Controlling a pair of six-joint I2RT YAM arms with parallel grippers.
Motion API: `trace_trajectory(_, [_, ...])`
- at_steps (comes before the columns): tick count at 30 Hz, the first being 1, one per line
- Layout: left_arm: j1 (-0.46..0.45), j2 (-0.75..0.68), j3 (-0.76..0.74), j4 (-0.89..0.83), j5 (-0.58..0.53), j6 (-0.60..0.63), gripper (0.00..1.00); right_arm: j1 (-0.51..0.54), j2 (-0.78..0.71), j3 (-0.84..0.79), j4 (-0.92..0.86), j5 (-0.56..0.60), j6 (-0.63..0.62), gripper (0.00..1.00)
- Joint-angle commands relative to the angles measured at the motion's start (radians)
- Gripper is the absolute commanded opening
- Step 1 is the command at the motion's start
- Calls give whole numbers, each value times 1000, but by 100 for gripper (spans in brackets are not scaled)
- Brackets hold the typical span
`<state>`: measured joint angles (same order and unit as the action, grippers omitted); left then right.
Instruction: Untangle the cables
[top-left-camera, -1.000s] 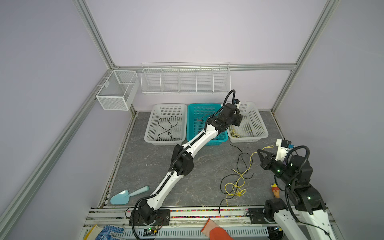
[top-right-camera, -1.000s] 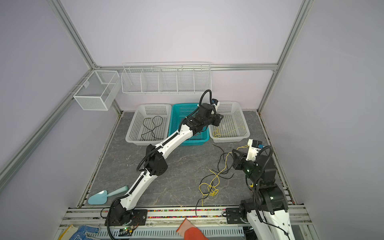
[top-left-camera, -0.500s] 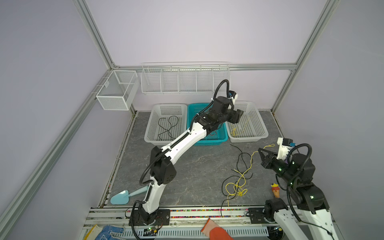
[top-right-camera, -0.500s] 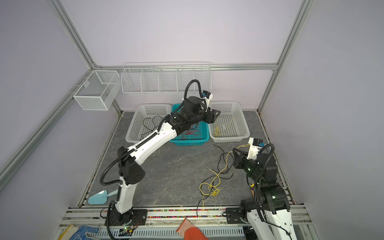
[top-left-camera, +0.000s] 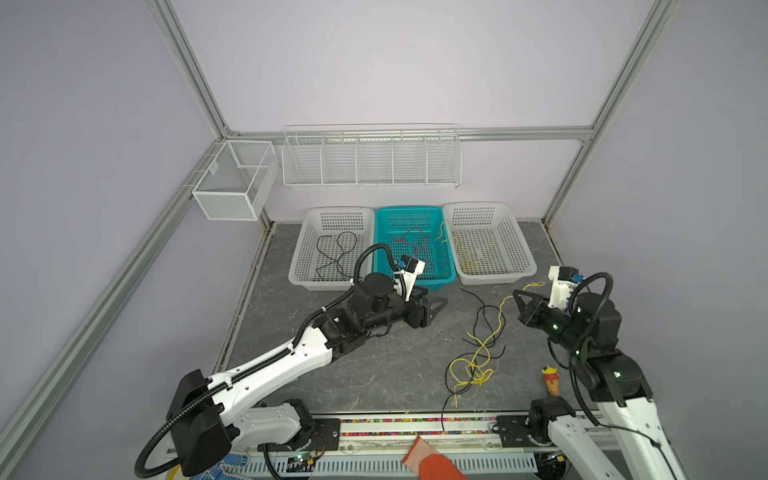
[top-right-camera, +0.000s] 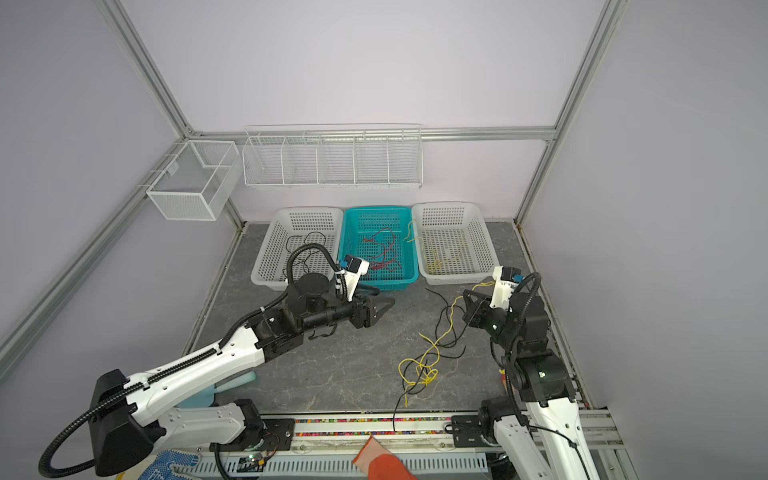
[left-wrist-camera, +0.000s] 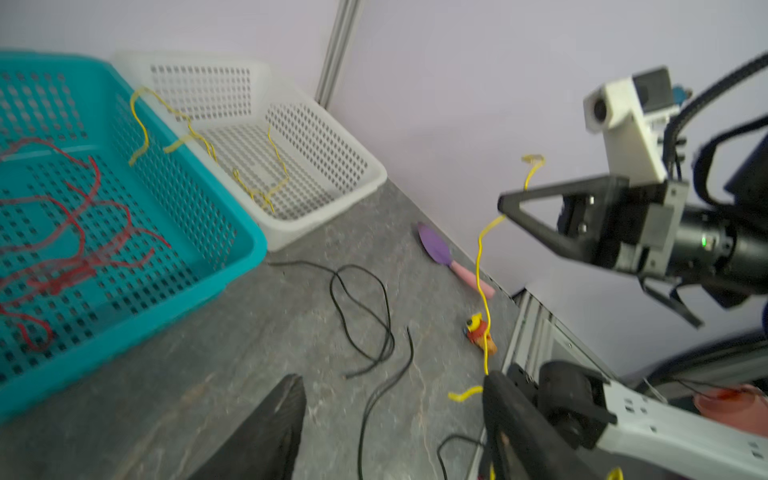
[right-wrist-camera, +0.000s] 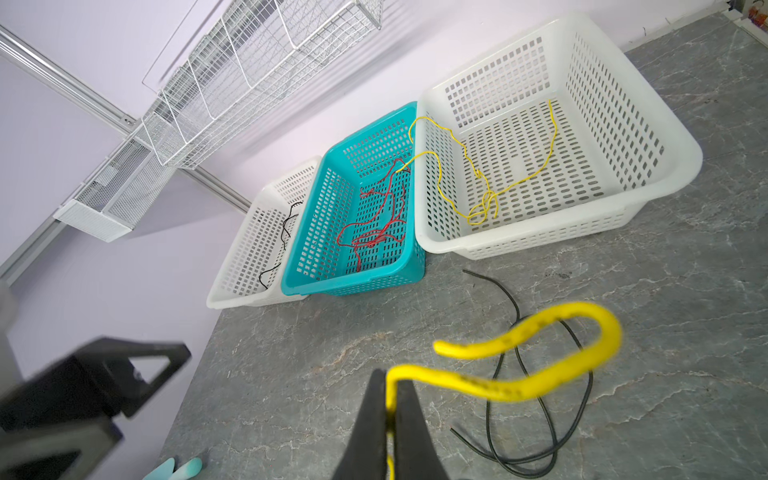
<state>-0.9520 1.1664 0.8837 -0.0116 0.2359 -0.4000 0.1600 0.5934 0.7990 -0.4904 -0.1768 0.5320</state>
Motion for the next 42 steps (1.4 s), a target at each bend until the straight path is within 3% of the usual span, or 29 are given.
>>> trace_trajectory(1, [-19,-69,-103,125,139,-65,69,7,10,24,78,-16,15,6])
trace_trajectory(7, [-60,-44,-220,305,239,-143,69,7,25,25,115,-48,39,6])
trace_trajectory(11, [-96,21,-215,376,305,-157,67,7,32,27,128,-58,51,6])
trace_trajectory(21, [-129,143,-172,331,362,-132,55,7,32,38,143,-69,54,6])
trace_trajectory(25, [-129,157,-166,342,362,-131,41,9,39,26,168,-94,66,6])
trace_trajectory(29, [-129,151,-155,347,346,-118,1,10,40,4,170,-83,63,6])
trace_trajectory(33, [-125,92,-140,279,315,-71,0,10,43,-23,162,-45,56,6])
trace_trajectory(39, [-116,7,-153,168,388,-22,0,10,94,-27,195,5,38,6])
trace_trajectory(42, [-116,-37,-160,114,426,-10,0,9,155,-7,182,88,17,6])
